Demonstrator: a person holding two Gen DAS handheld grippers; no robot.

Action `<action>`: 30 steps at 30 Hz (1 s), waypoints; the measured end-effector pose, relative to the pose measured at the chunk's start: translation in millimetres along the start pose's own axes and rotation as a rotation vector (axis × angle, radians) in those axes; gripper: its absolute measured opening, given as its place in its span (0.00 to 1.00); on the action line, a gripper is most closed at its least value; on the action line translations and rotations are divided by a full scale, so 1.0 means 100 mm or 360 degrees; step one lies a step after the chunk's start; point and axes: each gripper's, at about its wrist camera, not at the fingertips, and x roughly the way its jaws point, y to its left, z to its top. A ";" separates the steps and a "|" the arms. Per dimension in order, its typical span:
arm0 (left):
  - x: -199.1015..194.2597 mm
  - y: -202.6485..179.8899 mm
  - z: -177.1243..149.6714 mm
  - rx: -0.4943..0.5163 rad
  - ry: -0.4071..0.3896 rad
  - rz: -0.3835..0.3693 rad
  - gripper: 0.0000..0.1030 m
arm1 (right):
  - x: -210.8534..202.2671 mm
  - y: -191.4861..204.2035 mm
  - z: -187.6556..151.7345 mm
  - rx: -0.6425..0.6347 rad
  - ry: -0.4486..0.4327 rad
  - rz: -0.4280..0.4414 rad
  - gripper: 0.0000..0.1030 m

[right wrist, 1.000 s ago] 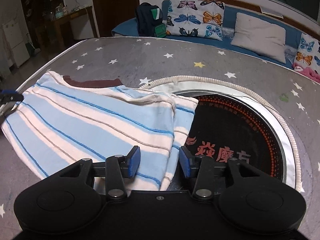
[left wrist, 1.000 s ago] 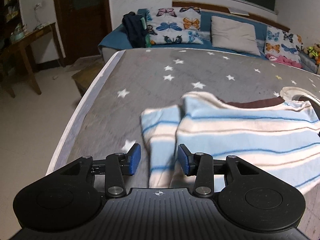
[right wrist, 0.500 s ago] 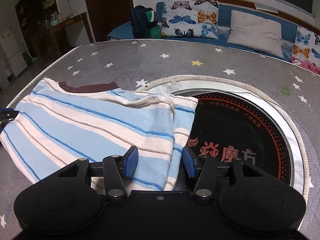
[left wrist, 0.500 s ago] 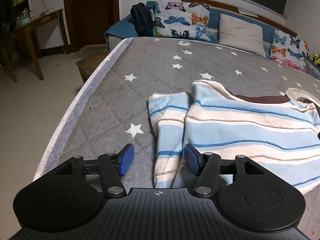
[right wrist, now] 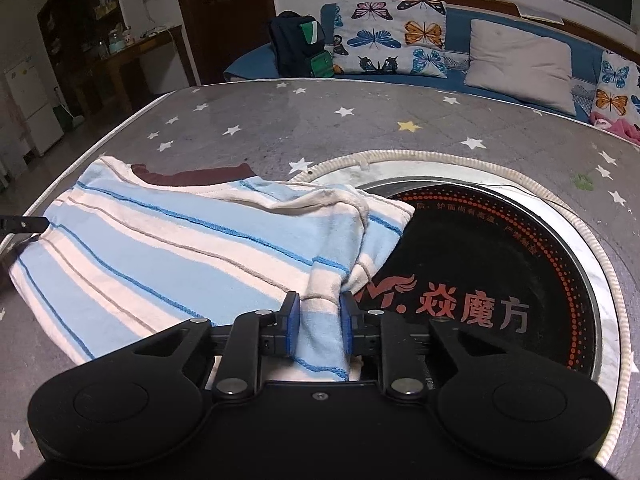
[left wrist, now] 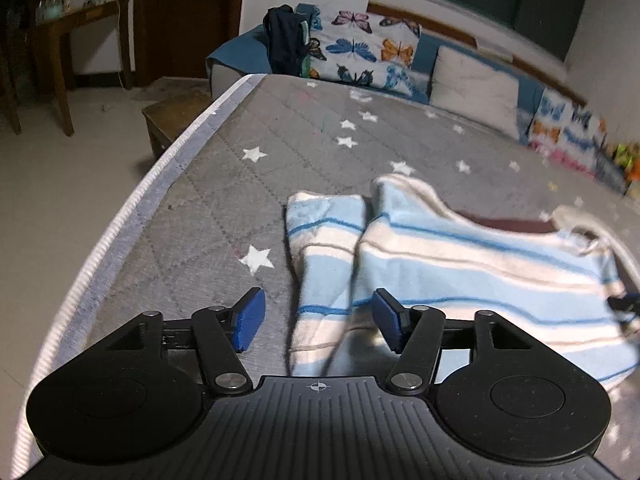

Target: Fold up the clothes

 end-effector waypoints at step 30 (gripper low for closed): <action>-0.72 -0.68 0.85 0.0175 -0.0485 -0.0101 0.08 | -0.61 0.59 0.92 -0.0401 -0.0401 -0.0123 0.13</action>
